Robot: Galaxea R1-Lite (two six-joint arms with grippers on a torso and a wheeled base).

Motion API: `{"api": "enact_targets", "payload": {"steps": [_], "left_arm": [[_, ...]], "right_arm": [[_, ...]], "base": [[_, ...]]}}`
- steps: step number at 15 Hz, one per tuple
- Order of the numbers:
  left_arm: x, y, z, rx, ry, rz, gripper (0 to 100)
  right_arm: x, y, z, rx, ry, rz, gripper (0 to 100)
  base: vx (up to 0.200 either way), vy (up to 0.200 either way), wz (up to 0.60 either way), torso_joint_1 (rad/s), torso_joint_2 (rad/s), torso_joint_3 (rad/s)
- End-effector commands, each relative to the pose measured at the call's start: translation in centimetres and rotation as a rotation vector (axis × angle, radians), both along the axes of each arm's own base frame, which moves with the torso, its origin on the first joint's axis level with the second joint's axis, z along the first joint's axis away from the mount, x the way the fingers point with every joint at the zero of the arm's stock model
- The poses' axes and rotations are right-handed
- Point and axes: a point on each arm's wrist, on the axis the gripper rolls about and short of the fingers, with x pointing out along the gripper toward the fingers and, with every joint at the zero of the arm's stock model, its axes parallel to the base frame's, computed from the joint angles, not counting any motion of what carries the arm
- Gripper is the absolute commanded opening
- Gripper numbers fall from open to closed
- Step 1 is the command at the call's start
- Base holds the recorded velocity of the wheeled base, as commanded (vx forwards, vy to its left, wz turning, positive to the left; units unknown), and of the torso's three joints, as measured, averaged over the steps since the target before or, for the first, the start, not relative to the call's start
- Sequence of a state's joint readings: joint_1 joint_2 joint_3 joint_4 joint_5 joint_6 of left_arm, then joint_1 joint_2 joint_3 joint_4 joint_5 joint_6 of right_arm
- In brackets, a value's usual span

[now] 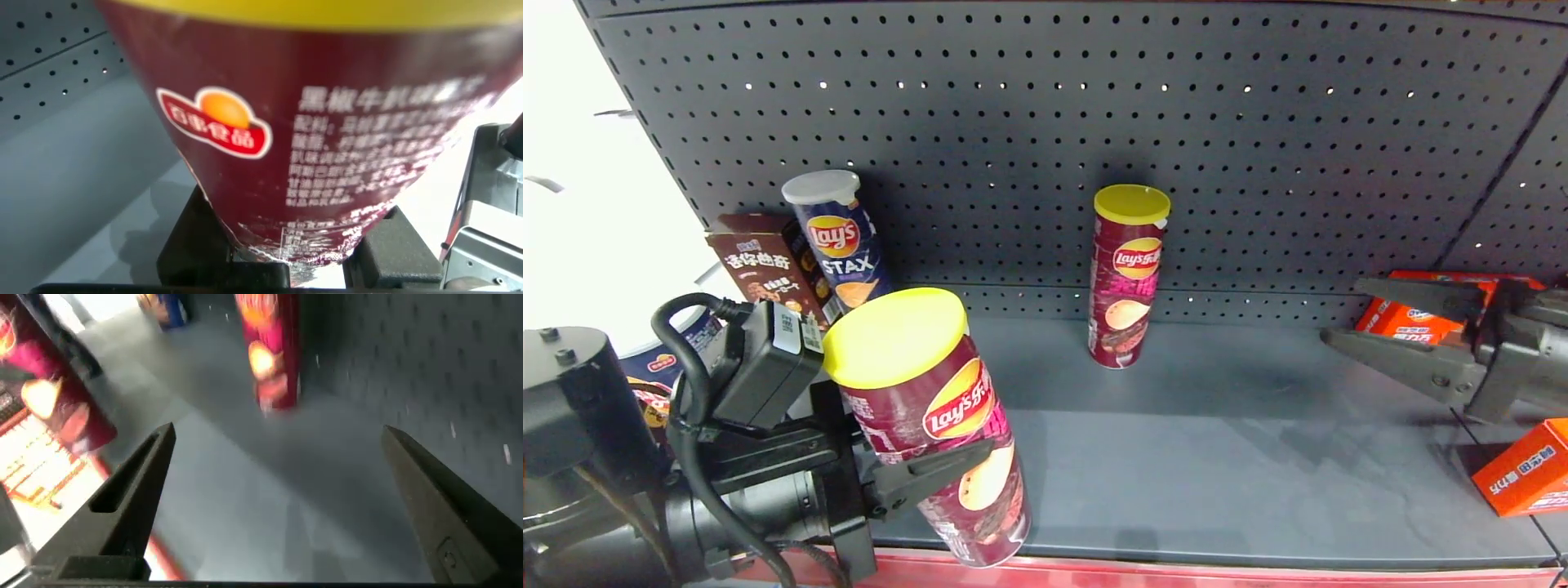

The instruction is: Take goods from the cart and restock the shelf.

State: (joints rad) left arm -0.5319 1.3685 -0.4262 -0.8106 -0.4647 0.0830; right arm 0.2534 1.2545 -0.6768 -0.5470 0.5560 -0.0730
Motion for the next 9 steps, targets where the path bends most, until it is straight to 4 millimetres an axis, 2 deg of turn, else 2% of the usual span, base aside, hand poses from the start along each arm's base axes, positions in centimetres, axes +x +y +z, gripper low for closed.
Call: {"api": "enact_targets", "payload": {"steps": [1,3,4,9], "left_arm": [[0.0,0.0,-0.1,0.002,0.004,0.001,0],[0.0,0.1,-0.1,-0.002,0.011,0.003,0],[0.0,0.0,-0.1,-0.006,0.013,0.004,0],[0.0,0.1,0.1,-0.020,0.017,0.007,0]], "right_arm": [[4.4,1.7,-1.7,0.006,-0.021,0.156,100],[5.7,2.3,-1.9,0.013,-0.075,0.323,100],[6.0,2.4,-1.9,0.012,-0.087,0.353,100],[10.2,3.6,-2.5,-0.012,-0.116,0.399,100]], "base": [[0.000,0.000,0.00,0.000,0.00,0.000],[0.000,0.000,0.00,0.000,0.00,0.000],[0.000,0.000,0.00,0.000,0.00,0.000],[0.000,0.000,0.00,0.000,0.00,0.000]]}}
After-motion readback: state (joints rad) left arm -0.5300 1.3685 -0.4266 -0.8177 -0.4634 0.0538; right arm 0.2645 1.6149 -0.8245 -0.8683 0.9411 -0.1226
